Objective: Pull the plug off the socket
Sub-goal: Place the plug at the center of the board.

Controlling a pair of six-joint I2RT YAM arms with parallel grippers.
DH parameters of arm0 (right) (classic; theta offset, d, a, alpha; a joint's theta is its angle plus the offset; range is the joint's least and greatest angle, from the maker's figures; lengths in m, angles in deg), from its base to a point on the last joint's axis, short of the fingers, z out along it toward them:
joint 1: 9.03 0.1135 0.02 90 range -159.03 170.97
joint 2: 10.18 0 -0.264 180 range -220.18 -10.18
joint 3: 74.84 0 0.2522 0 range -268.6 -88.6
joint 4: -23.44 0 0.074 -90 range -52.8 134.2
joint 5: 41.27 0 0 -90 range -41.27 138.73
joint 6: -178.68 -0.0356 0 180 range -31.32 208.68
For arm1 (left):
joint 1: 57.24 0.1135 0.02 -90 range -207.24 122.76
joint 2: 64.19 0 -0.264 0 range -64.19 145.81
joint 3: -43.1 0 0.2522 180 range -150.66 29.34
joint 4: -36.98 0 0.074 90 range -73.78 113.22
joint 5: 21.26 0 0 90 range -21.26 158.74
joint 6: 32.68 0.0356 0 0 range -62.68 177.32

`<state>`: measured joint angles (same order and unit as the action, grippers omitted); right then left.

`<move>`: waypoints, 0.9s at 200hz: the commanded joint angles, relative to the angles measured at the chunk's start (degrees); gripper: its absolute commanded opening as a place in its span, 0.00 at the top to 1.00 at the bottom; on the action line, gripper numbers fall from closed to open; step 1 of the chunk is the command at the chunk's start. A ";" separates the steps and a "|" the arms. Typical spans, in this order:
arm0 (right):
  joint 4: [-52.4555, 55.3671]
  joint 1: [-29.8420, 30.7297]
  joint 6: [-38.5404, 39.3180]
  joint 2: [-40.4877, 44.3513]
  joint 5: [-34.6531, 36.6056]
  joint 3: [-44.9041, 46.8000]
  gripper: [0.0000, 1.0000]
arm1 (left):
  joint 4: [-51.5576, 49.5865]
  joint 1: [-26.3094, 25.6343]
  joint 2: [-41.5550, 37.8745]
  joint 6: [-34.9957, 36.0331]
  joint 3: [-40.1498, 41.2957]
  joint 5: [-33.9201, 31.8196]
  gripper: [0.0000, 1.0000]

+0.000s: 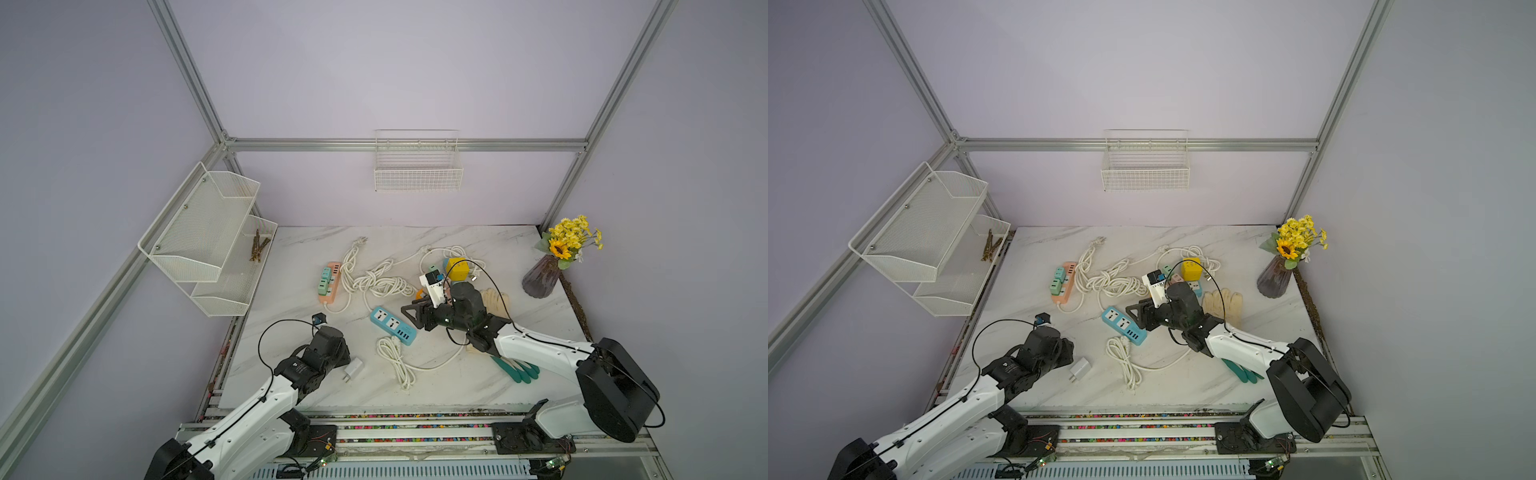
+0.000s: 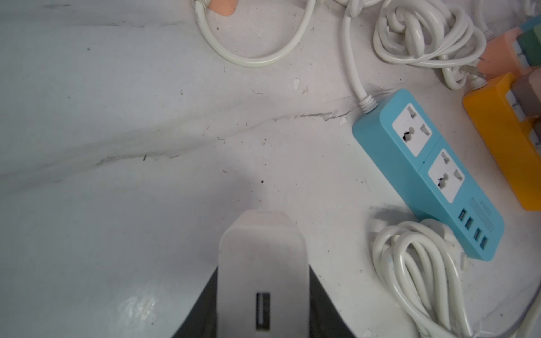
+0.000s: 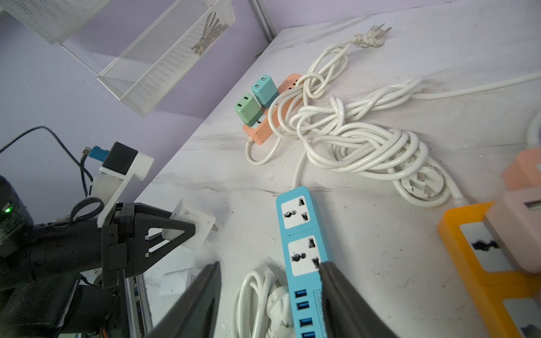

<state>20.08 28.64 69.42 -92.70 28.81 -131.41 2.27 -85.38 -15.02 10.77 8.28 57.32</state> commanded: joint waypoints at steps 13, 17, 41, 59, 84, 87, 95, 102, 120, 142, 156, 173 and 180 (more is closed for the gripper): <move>-1.60 -0.05 -0.42 -0.91 0.66 0.09 0.41 | 11.07 3.19 0.30 -10.64 2.45 6.46 0.64; -1.60 -0.01 -0.42 -0.92 0.67 0.09 0.41 | 11.06 3.53 0.51 -11.30 2.55 6.54 0.64; -1.51 0.00 -0.33 -0.80 0.87 0.09 0.41 | 10.22 4.97 1.46 -15.62 3.17 6.74 0.58; -1.49 -0.04 -0.33 -0.80 0.96 0.09 0.41 | 8.05 5.57 1.42 -18.31 3.08 5.85 0.33; -1.43 0.00 -0.25 -0.57 1.14 0.18 0.41 | 5.83 6.17 -1.01 -18.72 3.44 4.92 0.28; -1.42 -0.05 -0.24 -0.61 1.12 0.18 0.41 | 5.18 6.17 -1.50 -18.83 3.34 4.50 0.27; -1.42 -0.01 -0.24 -0.46 1.20 0.18 0.41 | 3.40 6.17 -3.03 -18.76 3.08 3.36 0.27; -1.42 -0.01 -0.18 -0.30 1.36 0.27 0.41 | 2.01 6.23 -4.65 -18.61 2.85 2.28 0.26; -1.50 -0.06 -0.08 0.17 1.63 0.52 0.41 | -2.21 6.26 -9.63 -16.70 1.72 0.08 0.25; -2.29 -0.19 0.11 1.97 2.79 1.59 0.41 | -0.61 6.26 -16.52 -11.68 2.04 1.90 0.24; -3.16 -0.31 -0.38 4.21 4.46 2.90 0.41 | 6.88 6.26 -20.39 -7.11 4.46 7.62 0.24; -4.22 -0.61 -1.39 7.87 8.28 5.12 0.41 | 21.69 6.23 -22.93 -3.01 9.05 17.49 0.20; -5.62 -0.84 -1.71 9.60 9.33 6.57 0.41 | 28.39 6.17 -22.87 -2.37 10.84 21.14 0.19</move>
<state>19.16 28.42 69.00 -88.59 32.94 -127.89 10.44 -79.37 -36.75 0.76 14.49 65.18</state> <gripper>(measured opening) 0.587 0.795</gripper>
